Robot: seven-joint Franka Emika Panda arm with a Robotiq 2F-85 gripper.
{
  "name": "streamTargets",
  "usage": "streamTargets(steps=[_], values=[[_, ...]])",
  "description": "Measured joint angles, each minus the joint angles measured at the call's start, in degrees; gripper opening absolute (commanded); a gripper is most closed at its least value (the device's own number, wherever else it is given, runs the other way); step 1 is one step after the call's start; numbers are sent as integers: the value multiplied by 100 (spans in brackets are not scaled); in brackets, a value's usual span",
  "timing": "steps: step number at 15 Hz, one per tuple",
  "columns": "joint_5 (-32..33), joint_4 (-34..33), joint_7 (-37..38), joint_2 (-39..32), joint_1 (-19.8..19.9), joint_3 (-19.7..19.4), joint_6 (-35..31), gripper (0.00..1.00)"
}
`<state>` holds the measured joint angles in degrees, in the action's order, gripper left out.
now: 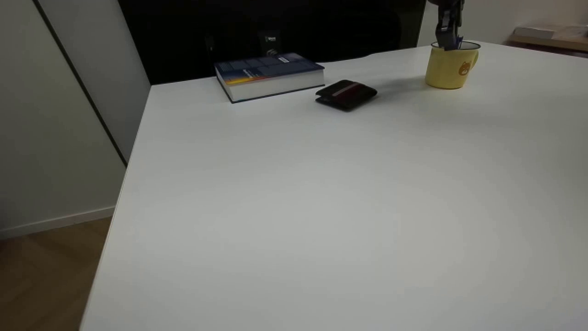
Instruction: Remove the blue marker from the mug, place the marker back in the mug, take the marker out of the mug
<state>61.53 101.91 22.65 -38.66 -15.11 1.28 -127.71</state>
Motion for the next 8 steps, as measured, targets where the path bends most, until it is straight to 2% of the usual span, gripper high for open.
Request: streamTargets(steps=[4,8], values=[[-97,-1,-8,-2,1,0,38,0],[-326,-24,-56,-5,19,-3,165,5]])
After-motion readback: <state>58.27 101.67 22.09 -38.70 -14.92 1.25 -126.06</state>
